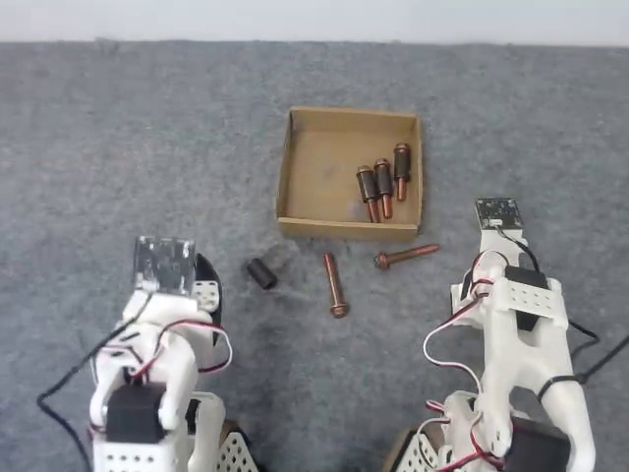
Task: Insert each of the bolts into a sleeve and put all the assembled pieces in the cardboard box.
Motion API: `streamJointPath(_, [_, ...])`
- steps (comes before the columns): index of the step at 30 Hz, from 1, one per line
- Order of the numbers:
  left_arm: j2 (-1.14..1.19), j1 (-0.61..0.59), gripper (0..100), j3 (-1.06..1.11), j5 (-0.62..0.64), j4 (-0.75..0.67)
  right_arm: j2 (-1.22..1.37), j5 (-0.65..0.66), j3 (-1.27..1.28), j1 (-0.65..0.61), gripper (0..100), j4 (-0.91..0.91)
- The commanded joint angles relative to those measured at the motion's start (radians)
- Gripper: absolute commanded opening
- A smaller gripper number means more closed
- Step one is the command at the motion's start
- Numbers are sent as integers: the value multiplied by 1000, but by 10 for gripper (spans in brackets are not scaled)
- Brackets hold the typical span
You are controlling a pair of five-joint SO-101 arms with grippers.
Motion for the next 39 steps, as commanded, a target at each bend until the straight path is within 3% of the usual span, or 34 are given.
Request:
streamJointPath(1, [259, 8, 12, -193, -8, -35, -45, 15, -6, 15, 7, -16])
streamJointPath(7, [548, 57, 12, -363, -8, -35, -45, 17, -6, 16, 7, -16])
streamJointPath(21, [1151, 462, 13, -561, 32, -43, -45, 17, -6, 16, 7, -16])
streamJointPath(26, [1364, 493, 13, -610, 292, -173, -45, 17, -6, 16, 7, -16])
streamJointPath(33, [1544, 592, 152, -610, 308, -307, -45, 17, -6, 16, 7, -16])
streamJointPath(39, [1591, 525, 164, -610, 325, -410, -45, 17, -6, 16, 7, -16])
